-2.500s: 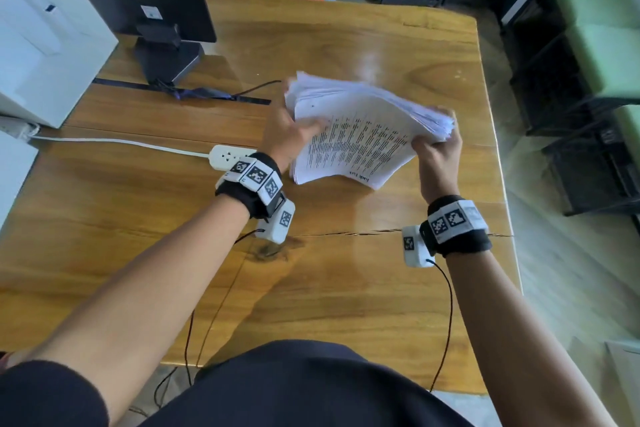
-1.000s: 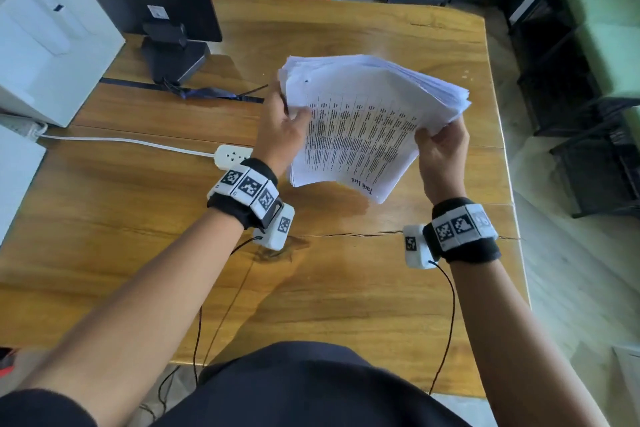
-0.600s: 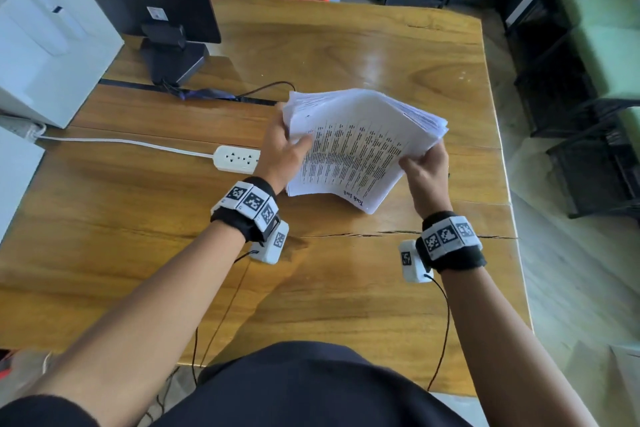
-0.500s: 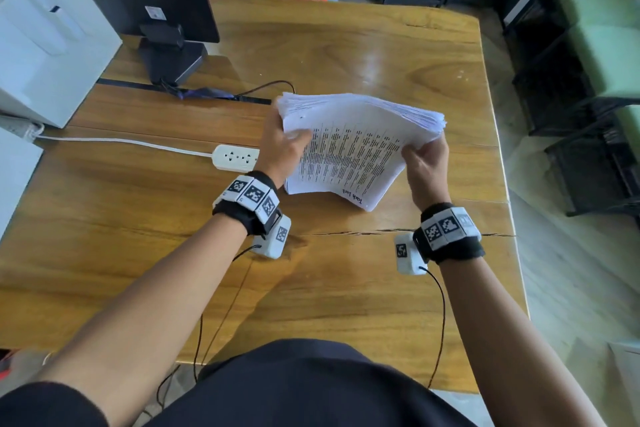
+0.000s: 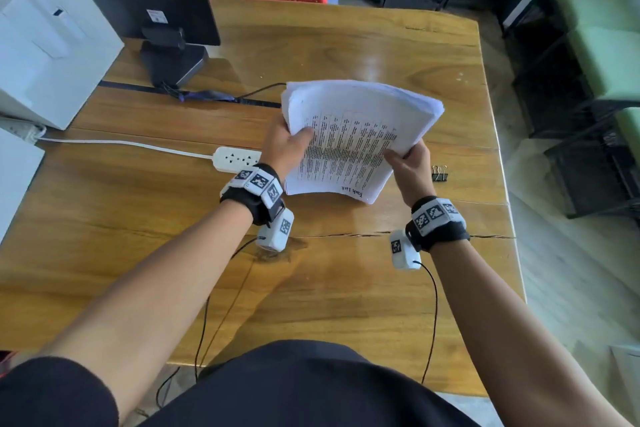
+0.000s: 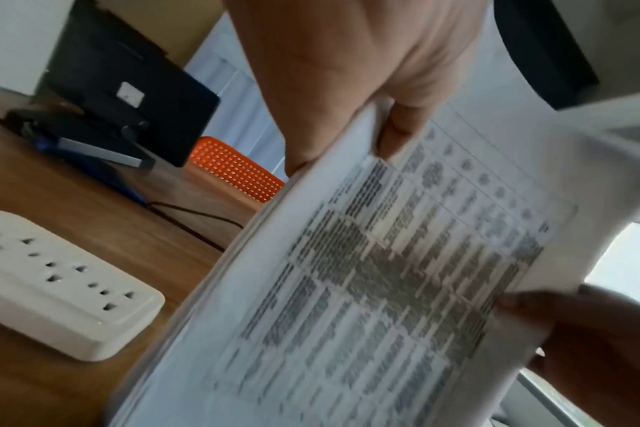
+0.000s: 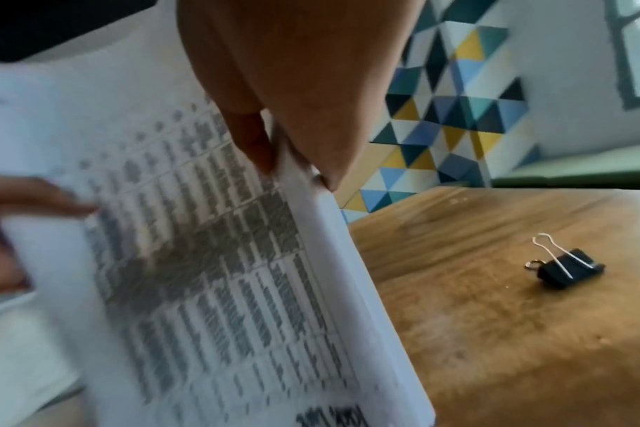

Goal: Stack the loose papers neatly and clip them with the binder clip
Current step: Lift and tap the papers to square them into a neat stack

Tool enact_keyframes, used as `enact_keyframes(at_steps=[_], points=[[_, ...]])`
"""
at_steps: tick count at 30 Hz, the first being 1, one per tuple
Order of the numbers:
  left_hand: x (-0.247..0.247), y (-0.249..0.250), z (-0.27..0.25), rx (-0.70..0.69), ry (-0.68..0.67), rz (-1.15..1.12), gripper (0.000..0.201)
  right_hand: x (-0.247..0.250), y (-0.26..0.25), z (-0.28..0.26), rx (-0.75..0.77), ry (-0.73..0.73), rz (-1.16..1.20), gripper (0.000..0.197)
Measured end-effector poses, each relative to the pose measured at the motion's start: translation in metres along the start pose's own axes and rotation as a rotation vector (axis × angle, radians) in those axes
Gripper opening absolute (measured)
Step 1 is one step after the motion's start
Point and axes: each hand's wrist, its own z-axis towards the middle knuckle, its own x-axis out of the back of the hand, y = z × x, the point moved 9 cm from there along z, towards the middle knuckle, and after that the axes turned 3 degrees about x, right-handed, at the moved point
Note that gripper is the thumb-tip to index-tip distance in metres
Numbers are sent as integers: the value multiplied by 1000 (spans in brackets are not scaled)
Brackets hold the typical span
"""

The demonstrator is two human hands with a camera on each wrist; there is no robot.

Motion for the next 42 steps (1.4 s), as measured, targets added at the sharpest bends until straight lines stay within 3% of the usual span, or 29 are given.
enact_keyframes(at_steps=[5,7,10,12,13,15,16,18,22,25,28,31,33,36,39,42], points=[[17,-31,12,172,-196,-175,37,9,-37,23,82,-134,-27,38],[33,-43,13,222,-171,-127,56,6,-48,29,92,-197,-50,41],[60,-18,12,64,-45,23,80,-2,-57,36,144,-311,-233,40],[51,13,6,-106,-90,159,94,-16,-59,35,196,-398,-390,40],[36,21,4,-141,-177,230,98,-23,-58,34,203,-432,-442,40],[6,16,1,-81,-386,315,89,-41,-58,31,206,-516,-491,41],[-4,13,-2,-37,-447,343,72,-49,-57,29,219,-556,-505,41],[-6,5,1,5,-410,410,37,-53,-55,25,221,-585,-505,34],[5,-7,8,68,-321,370,14,-25,-33,16,110,-575,-461,23],[25,-21,13,134,-288,313,16,16,1,11,81,-526,-594,19],[41,-41,18,211,-265,120,24,62,34,6,-42,-345,-498,24],[42,-51,18,215,-281,-17,24,81,58,-7,-184,-164,-74,28],[38,-57,17,231,-311,-77,29,67,76,-14,-254,-186,228,44],[32,-58,11,259,-283,-148,26,43,87,-23,-271,-214,418,33],[42,-48,4,227,-16,48,14,52,76,-17,-164,-20,203,17],[40,-31,-10,157,211,14,24,55,38,-12,34,170,17,14]])
